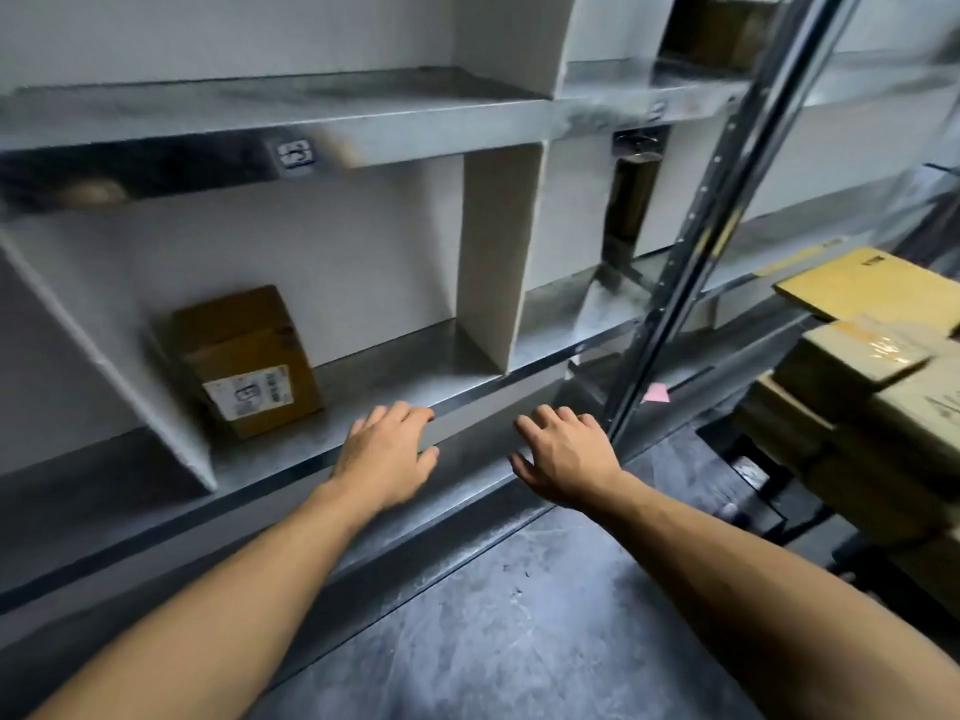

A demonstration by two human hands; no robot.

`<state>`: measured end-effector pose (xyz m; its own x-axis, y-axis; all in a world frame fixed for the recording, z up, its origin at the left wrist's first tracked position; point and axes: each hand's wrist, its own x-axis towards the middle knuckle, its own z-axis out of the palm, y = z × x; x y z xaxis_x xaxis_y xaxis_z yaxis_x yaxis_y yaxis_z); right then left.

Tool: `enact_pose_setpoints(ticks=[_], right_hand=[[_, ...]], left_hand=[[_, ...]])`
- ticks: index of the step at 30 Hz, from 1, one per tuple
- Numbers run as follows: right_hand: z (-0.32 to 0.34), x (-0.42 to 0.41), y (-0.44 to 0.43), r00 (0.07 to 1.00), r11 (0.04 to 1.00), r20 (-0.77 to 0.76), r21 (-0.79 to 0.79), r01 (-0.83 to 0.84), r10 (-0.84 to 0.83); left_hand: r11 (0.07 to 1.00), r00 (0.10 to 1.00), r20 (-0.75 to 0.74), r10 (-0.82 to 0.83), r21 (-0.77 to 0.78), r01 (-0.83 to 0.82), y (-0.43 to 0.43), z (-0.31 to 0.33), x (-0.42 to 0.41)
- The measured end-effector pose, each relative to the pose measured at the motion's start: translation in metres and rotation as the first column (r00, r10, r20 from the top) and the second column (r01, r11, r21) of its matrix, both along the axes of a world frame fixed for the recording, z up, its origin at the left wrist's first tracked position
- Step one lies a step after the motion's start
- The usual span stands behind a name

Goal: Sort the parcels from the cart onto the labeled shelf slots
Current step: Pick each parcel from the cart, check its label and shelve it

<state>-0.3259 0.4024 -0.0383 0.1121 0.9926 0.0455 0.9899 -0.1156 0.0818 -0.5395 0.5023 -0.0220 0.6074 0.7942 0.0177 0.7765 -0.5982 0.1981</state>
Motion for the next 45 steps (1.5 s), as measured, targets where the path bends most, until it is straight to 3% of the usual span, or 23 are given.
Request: enact_pose_setpoints(ticks=[11,19,24,31,38,45], right_hand=[[0.024,0.141,-0.221,0.909,0.909,0.034,-0.016,0.416,-0.415],[0.042,0.221,-0.413,0.741,0.741,0.010,0.025,0.671,-0.672],[0.043,0.248,-0.493,0.652,0.651,-0.023,0.041,0.758,-0.758],[0.042,0.285,-0.522,0.602,0.600,-0.066,0.049,0.799,-0.796],[0.041,0.342,-0.488,0.611,0.620,-0.226,0.042,0.784,-0.758],[0.025,0.411,-0.446,0.435,0.525,-0.494,-0.053,0.850,-0.753]], left_hand=[[0.922,0.922,0.030,-0.386,0.047,0.385,-0.137,0.020,0.198],[0.752,0.746,0.098,-0.659,0.132,0.646,-0.288,0.038,0.338],[0.675,0.663,0.133,-0.737,0.102,0.730,-0.361,0.045,0.390],[0.606,0.598,0.114,-0.794,0.055,0.794,-0.390,0.053,0.452],[0.657,0.650,0.135,-0.748,0.014,0.754,-0.371,0.041,0.519],[0.716,0.716,0.187,-0.673,-0.077,0.694,-0.348,0.010,0.580]])
